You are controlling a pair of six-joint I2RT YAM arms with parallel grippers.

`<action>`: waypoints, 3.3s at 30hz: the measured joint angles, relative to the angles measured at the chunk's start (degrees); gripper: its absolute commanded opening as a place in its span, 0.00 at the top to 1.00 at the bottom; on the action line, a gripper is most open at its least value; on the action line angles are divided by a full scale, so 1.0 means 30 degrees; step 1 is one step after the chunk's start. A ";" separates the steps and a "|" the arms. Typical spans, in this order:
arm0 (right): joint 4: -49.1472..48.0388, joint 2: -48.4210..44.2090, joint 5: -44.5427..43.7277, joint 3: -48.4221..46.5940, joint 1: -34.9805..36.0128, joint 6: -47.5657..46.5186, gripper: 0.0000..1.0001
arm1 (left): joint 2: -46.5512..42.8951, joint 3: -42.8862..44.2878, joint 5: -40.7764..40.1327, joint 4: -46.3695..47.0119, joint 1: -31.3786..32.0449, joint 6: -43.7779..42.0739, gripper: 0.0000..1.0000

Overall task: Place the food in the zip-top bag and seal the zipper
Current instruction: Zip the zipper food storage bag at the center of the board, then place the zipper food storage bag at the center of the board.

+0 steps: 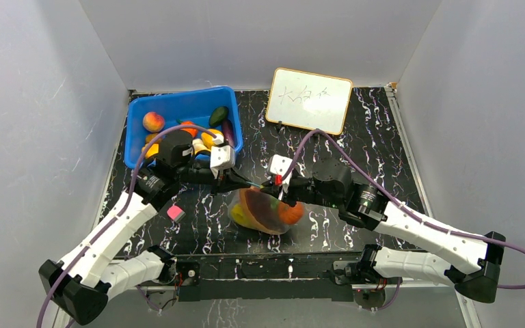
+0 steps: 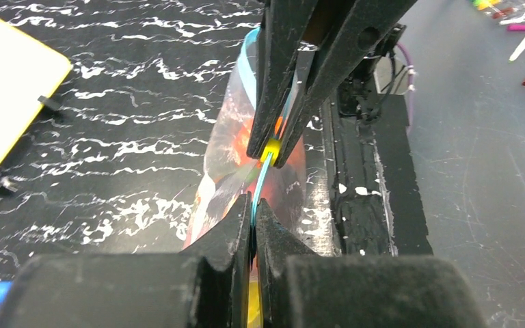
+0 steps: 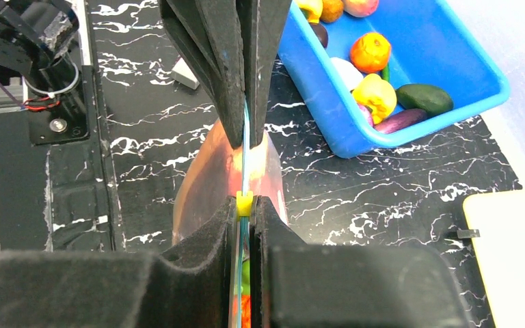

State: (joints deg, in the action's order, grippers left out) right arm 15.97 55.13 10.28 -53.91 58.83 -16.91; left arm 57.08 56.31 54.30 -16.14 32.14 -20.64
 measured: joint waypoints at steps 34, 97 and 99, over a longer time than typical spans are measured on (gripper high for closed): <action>0.9522 -0.0328 -0.8247 -0.4065 0.0109 0.2696 1.00 | -0.5129 0.1013 -1.5460 -0.2718 0.0153 0.2900 1.00; 0.3905 0.4459 -1.1664 -0.0401 -1.0171 0.8262 0.03 | -0.1625 0.1938 -1.5242 -0.0976 -0.0109 1.0149 0.02; 0.4430 0.4350 -1.1307 -0.0911 -1.0171 0.8349 0.02 | -0.1632 0.1938 -1.6028 -0.1173 -0.0109 1.0739 0.02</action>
State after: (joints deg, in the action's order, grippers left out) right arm 29.26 68.18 -23.64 -56.64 28.32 8.14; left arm 52.18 62.13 6.22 -19.66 31.81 11.57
